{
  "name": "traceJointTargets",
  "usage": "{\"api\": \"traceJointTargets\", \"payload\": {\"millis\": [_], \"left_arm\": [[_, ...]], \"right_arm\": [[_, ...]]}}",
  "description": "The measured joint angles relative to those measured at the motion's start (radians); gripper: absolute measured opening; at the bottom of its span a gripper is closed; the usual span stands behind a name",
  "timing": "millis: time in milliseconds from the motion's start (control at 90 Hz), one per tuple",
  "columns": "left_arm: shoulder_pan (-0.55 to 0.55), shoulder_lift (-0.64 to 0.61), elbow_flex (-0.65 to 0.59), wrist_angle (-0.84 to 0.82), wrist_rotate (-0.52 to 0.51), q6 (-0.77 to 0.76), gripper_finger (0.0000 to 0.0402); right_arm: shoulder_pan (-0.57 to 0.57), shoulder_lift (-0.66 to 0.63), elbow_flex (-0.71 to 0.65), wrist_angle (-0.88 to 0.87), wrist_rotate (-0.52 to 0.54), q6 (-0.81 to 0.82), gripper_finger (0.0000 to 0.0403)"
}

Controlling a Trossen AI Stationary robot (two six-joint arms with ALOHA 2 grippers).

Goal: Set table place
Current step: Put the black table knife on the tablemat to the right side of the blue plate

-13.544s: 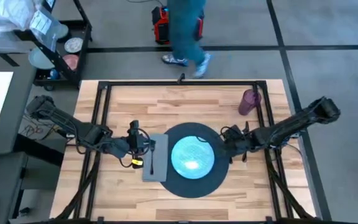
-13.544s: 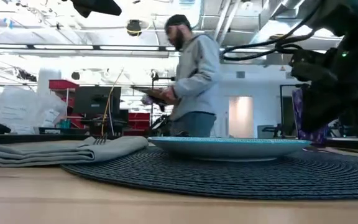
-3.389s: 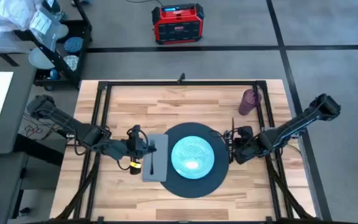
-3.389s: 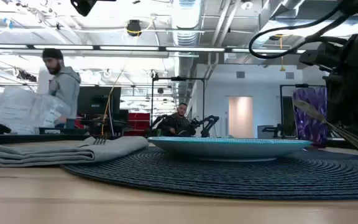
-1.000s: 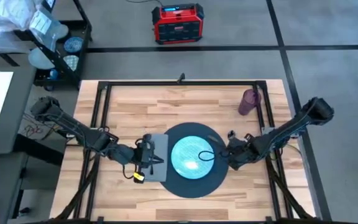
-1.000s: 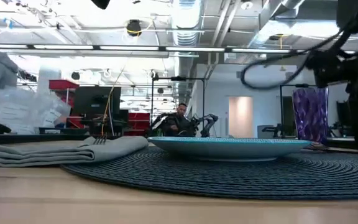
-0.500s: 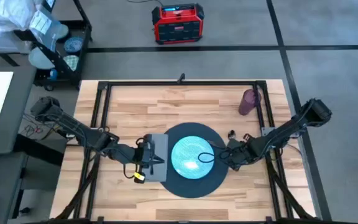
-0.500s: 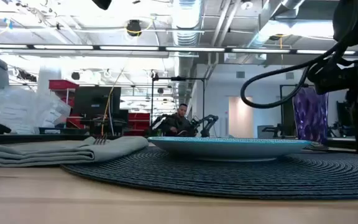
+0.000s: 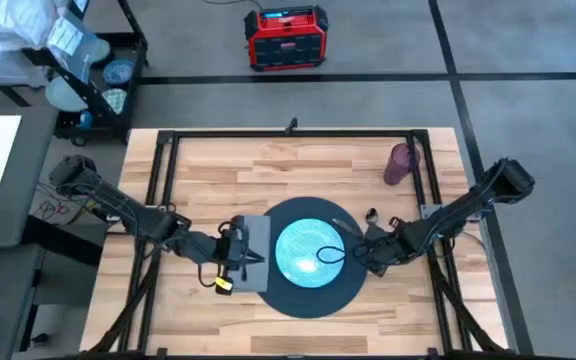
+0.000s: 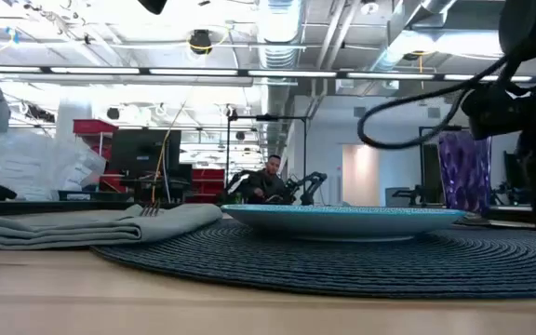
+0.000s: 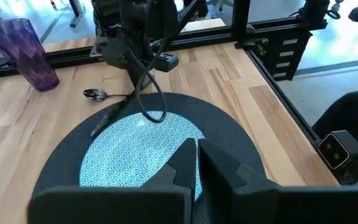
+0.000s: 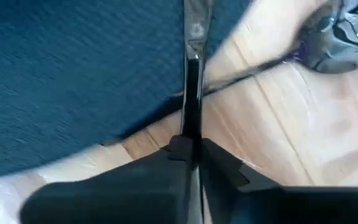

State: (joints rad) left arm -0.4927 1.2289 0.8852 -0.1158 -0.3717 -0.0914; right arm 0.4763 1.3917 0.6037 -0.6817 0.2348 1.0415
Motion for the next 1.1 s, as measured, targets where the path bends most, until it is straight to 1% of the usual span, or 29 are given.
{"api": "traceJointTargets", "payload": {"millis": [156,344,633,833,956,989,1033,1100], "left_arm": [[0.000,0.000,0.000,0.000,0.000,-0.002,0.0000],[0.000,0.000,0.000,0.000,0.000,-0.002,0.0000],[0.000,0.000,0.000,0.000,0.000,-0.002,0.0000],[0.000,0.000,0.000,-0.005,0.000,-0.002,0.0000],[0.000,0.000,0.000,-0.005,-0.001,-0.002,0.0000],[0.000,0.000,0.000,-0.005,-0.001,-0.005,0.0000],[0.000,0.000,0.000,-0.006,-0.001,-0.011,0.0000],[0.000,0.000,0.000,-0.007,-0.001,-0.018,0.0000]], "right_arm": [[0.000,-0.003,-0.007,0.045,-0.002,0.020,0.0001],[0.000,-0.006,-0.008,0.048,-0.024,0.051,0.0000],[0.000,-0.107,-0.013,0.086,-0.049,0.051,0.0001],[-0.005,-0.136,-0.013,0.255,-0.069,-0.001,0.0001],[-0.022,-0.128,-0.013,0.282,-0.073,-0.004,0.0001],[-0.022,-0.127,-0.013,0.281,-0.066,-0.002,0.0001],[-0.021,-0.127,-0.012,0.258,-0.028,0.024,0.0000],[-0.018,-0.135,-0.011,0.162,0.034,0.099,0.0000]]}}
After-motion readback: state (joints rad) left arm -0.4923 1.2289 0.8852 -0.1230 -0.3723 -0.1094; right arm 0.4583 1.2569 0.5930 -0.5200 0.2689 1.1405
